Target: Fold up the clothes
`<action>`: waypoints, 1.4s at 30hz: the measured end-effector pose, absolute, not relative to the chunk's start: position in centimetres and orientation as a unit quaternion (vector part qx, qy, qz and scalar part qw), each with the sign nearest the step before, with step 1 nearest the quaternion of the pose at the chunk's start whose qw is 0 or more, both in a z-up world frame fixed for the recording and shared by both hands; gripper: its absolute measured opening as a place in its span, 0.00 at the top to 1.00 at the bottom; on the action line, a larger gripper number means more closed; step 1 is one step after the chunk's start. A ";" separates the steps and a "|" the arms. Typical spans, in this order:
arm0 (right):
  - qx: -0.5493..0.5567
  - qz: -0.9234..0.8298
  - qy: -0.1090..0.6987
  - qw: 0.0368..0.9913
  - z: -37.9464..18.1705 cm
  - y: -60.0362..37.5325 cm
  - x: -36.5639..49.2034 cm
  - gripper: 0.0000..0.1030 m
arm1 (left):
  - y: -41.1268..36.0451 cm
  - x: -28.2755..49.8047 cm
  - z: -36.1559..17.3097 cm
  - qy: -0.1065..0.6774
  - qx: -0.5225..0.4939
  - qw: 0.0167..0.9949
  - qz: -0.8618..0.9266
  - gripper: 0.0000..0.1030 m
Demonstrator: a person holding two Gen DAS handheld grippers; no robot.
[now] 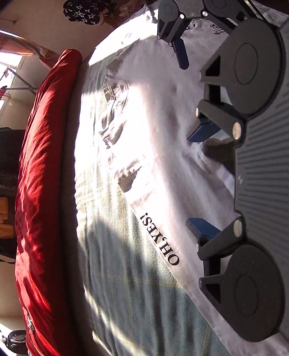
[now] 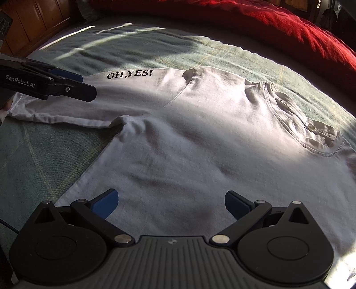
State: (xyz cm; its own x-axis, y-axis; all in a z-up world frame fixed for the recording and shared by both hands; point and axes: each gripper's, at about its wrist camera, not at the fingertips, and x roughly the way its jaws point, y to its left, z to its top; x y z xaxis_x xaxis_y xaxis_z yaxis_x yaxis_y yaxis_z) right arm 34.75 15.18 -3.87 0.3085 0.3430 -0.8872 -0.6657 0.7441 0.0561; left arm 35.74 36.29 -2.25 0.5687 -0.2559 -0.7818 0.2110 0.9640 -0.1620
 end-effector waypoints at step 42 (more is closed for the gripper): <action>-0.120 0.299 0.513 0.796 -4.7 9.3 34.5 0.00 | 33.7 35.5 -1.9 0.450 -0.023 0.879 -0.159 0.60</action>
